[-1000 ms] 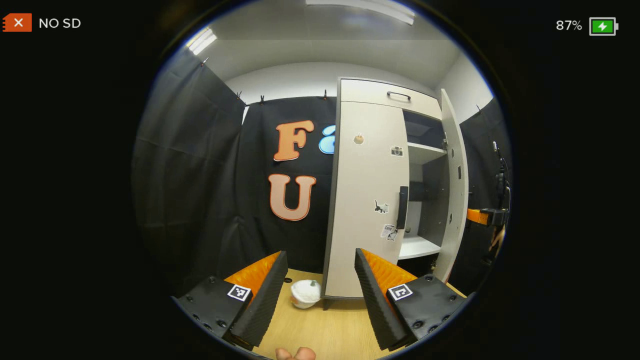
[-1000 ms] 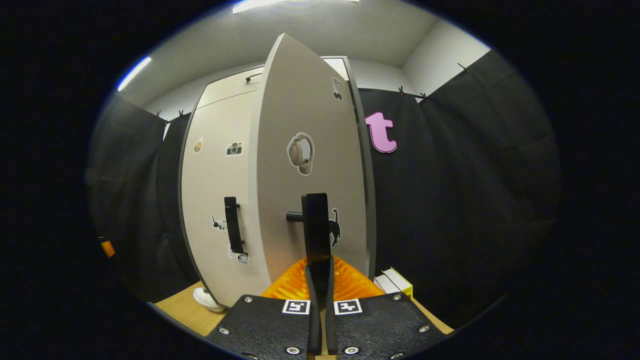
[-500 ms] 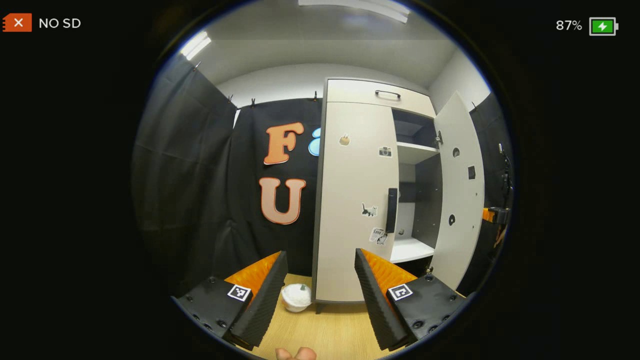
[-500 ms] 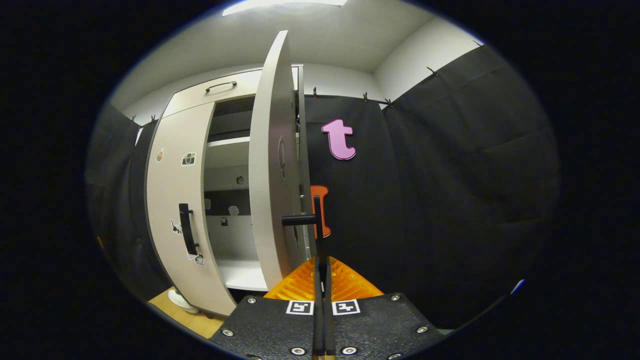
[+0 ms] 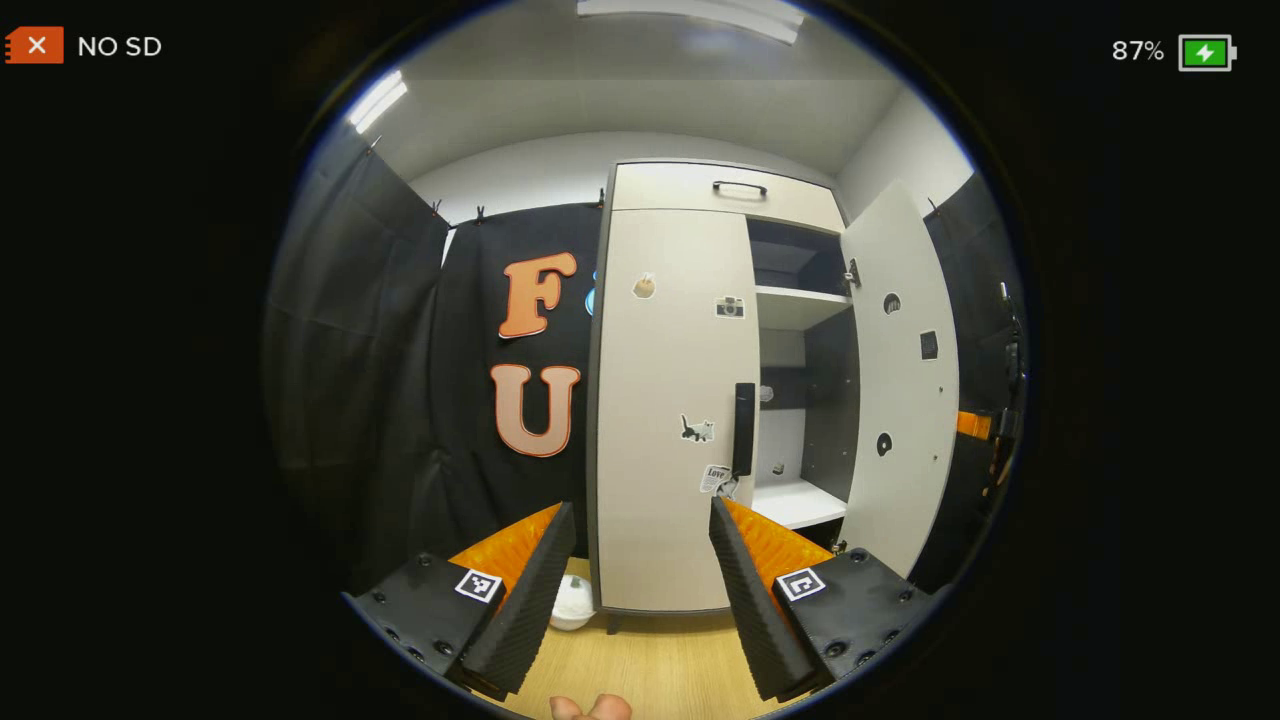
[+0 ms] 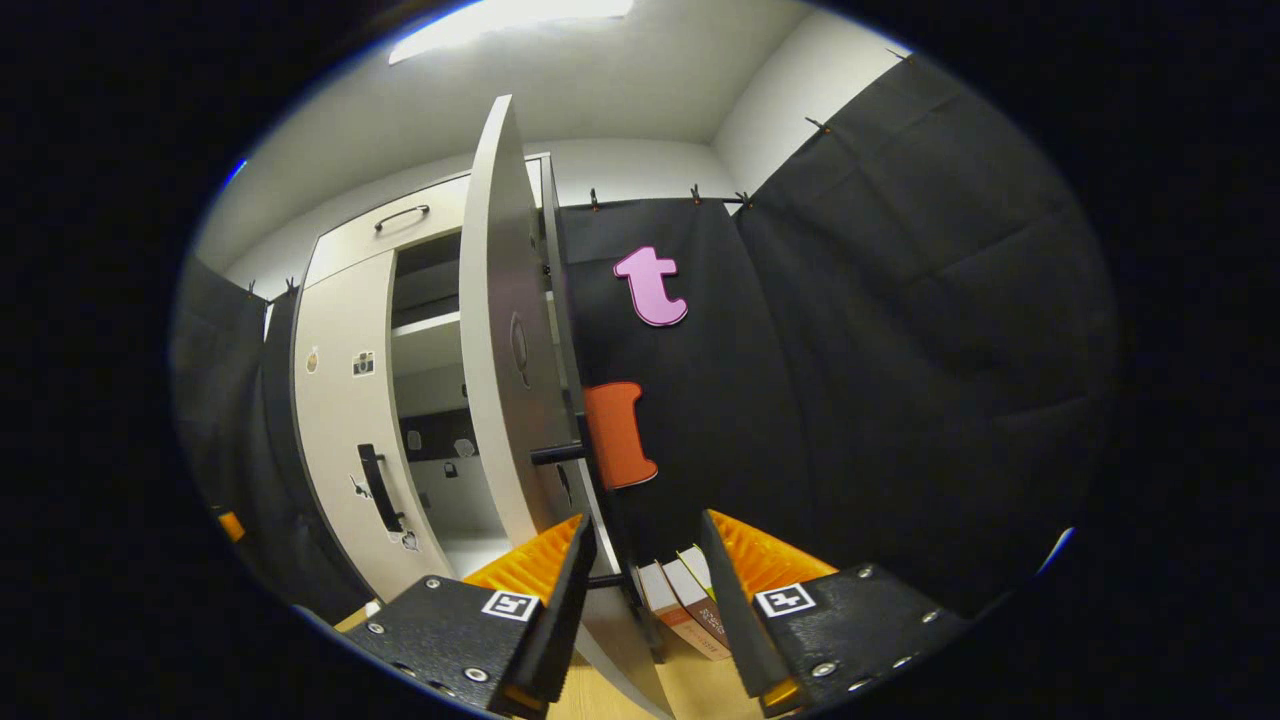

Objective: Open the right door of the double-door shoe cabinet with the right hand, and open the left door with the left hand.

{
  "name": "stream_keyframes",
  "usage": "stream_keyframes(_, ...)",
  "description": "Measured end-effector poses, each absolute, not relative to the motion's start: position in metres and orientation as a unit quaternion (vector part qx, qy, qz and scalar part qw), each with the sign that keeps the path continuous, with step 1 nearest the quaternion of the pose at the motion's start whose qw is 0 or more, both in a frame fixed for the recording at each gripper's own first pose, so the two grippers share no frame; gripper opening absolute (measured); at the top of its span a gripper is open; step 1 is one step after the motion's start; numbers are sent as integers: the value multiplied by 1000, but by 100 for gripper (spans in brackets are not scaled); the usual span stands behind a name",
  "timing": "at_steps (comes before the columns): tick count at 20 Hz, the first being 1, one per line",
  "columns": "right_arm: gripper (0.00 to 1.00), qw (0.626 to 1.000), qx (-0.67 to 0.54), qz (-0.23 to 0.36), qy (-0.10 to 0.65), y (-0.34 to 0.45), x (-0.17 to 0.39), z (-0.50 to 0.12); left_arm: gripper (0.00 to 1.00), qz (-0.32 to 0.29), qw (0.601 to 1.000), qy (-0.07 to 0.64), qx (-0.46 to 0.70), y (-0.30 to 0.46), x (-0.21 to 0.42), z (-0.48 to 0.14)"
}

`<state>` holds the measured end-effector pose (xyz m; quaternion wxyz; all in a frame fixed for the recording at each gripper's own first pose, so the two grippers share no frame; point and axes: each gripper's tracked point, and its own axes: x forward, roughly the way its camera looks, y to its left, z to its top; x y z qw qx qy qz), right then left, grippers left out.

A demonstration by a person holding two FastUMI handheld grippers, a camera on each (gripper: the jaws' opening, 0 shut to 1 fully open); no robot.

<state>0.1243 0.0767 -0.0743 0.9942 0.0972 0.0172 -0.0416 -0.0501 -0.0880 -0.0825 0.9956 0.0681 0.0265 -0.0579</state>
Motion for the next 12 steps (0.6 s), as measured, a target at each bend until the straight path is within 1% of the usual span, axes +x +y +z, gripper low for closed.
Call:
stream_keyframes(1, 75, 995, 93, -40, 16, 76, 123, -74, 81, -62, 996, 27, 66, -92, -47, -84)
stream_keyframes(3, 85, 996, 82, -37, 17, 74, 121, -74, 81, -67, 995, 27, 62, -102, -41, -86)
stream_keyframes(5, 92, 997, 69, -40, 15, 70, 119, -72, 81, -72, 995, 23, 59, -114, -30, -87)
stream_keyframes(9, 92, 996, 77, -46, 4, 69, 117, -68, 81, -93, 994, 22, 49, -146, -6, -90)
stream_keyframes(12, 92, 996, 73, -51, -13, 64, 118, -62, 81, -102, 993, 25, 61, -171, 19, -96)
